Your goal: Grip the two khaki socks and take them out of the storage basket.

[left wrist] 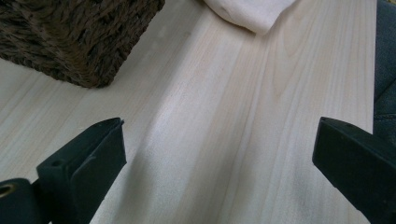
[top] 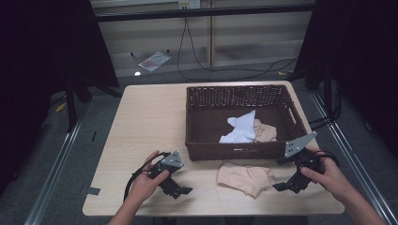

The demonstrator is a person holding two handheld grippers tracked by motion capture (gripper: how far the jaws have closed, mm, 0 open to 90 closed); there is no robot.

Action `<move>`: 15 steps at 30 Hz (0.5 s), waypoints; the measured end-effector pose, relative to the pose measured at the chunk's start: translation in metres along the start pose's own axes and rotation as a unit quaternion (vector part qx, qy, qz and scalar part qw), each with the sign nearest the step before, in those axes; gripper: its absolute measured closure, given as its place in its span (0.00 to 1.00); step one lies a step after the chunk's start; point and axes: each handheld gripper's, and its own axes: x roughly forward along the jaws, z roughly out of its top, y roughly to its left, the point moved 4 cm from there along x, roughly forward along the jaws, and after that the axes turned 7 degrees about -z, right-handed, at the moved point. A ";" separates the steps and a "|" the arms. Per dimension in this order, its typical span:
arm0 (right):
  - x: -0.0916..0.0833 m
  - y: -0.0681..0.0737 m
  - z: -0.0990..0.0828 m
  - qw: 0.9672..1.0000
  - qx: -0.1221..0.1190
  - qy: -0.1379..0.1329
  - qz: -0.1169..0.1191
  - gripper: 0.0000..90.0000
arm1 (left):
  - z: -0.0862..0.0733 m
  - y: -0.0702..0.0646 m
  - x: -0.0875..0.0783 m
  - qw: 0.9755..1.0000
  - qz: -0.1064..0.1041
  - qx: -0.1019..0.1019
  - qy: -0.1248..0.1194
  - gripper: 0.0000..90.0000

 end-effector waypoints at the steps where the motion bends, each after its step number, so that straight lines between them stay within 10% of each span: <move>1: 0.000 -0.001 -0.004 1.000 0.004 -0.006 -0.002 0.04 | 0.000 0.000 0.001 1.000 -0.002 -0.001 -0.006 0.03; 15: 0.002 -0.004 -0.023 1.000 0.013 -0.022 -0.016 0.04 | 0.000 0.001 0.001 1.000 0.000 0.000 -0.009 0.03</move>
